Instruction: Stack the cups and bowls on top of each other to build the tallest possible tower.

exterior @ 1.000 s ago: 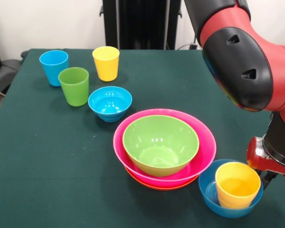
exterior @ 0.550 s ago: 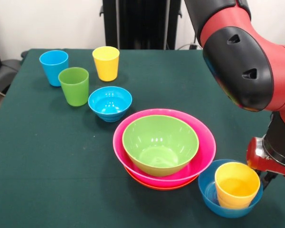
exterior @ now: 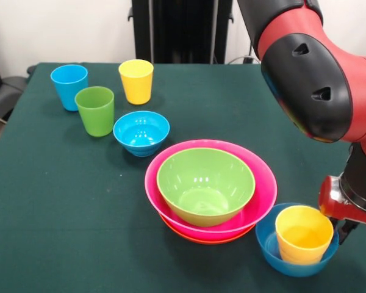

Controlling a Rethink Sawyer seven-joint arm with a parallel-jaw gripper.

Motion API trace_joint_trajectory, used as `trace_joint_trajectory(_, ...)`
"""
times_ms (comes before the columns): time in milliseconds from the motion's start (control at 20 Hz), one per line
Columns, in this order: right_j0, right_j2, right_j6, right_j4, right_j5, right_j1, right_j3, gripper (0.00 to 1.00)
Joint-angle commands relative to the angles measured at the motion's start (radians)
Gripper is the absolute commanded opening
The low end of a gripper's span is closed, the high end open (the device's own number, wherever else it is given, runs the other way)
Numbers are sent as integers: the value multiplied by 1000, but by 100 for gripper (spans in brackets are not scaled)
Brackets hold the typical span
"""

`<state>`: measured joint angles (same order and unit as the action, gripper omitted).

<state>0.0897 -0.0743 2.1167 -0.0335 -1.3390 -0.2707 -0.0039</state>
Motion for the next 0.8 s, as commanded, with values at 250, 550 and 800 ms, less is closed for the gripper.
trace_joint_trajectory(250, 37, 8, 234, 57, -89, 8, 82, 0)
trace_joint_trajectory(550, 58, -37, 283, 127, -90, 1, 79, 0)
trace_joint_trajectory(800, 74, -105, 318, 193, -140, 19, 87, 0)
